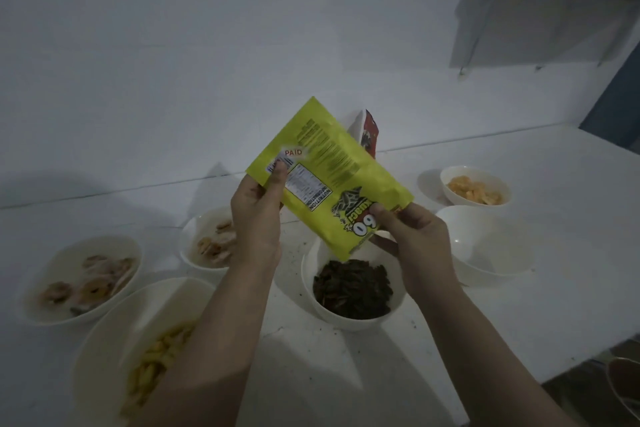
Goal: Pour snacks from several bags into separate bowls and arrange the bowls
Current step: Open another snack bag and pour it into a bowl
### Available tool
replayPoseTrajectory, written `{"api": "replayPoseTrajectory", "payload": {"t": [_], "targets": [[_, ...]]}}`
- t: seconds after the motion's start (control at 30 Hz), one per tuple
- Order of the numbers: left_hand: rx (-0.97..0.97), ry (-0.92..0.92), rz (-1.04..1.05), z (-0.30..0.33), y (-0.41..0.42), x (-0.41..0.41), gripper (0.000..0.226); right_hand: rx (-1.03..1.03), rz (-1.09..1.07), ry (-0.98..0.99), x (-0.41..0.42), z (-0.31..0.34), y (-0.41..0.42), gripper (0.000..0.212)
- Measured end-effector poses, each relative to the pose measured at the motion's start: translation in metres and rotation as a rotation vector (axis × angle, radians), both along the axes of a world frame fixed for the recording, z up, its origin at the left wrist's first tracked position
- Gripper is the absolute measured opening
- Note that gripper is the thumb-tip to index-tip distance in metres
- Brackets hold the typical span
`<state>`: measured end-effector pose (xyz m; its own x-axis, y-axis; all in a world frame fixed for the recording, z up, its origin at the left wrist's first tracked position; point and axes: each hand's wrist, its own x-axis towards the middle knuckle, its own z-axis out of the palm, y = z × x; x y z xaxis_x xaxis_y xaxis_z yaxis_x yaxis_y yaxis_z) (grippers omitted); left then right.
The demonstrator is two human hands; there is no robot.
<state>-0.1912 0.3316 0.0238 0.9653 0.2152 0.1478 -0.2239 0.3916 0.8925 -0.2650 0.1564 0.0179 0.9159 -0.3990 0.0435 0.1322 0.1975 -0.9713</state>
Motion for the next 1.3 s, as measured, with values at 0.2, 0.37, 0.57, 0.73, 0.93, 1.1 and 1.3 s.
{"api": "replayPoseTrajectory", "payload": {"t": [0.2, 0.37, 0.57, 0.73, 0.93, 1.1, 1.3], "targets": [[0.143, -0.009, -0.118, -0.001, -0.065, -0.013, 0.012, 0.099, -0.199, -0.067, -0.035, 0.003, -0.046, 0.015], [0.197, -0.014, -0.262, 0.001, -0.151, -0.032, 0.023, 0.171, -0.374, -0.094, -0.069, 0.005, -0.107, 0.012], [0.17, -0.065, -0.407, 0.001, -0.272, -0.07, 0.027, 0.198, -0.537, -0.133, -0.121, 0.006, -0.212, 0.012], [0.185, -0.076, -0.557, 0.008, -0.378, -0.109, 0.024, 0.206, -0.649, -0.15, -0.171, 0.006, -0.305, 0.012], [0.268, -0.062, -0.73, -0.003, -0.497, -0.162, 0.014, 0.176, -0.777, -0.113, -0.234, -0.003, -0.405, 0.012], [0.338, -0.015, -0.871, -0.027, -0.582, -0.189, 0.012, 0.199, -0.917, -0.076, -0.275, -0.027, -0.473, 0.01], [0.434, 0.027, -0.999, -0.069, -0.686, -0.205, 0.012, 0.251, -1.071, -0.005, -0.304, -0.072, -0.556, 0.009]]}}
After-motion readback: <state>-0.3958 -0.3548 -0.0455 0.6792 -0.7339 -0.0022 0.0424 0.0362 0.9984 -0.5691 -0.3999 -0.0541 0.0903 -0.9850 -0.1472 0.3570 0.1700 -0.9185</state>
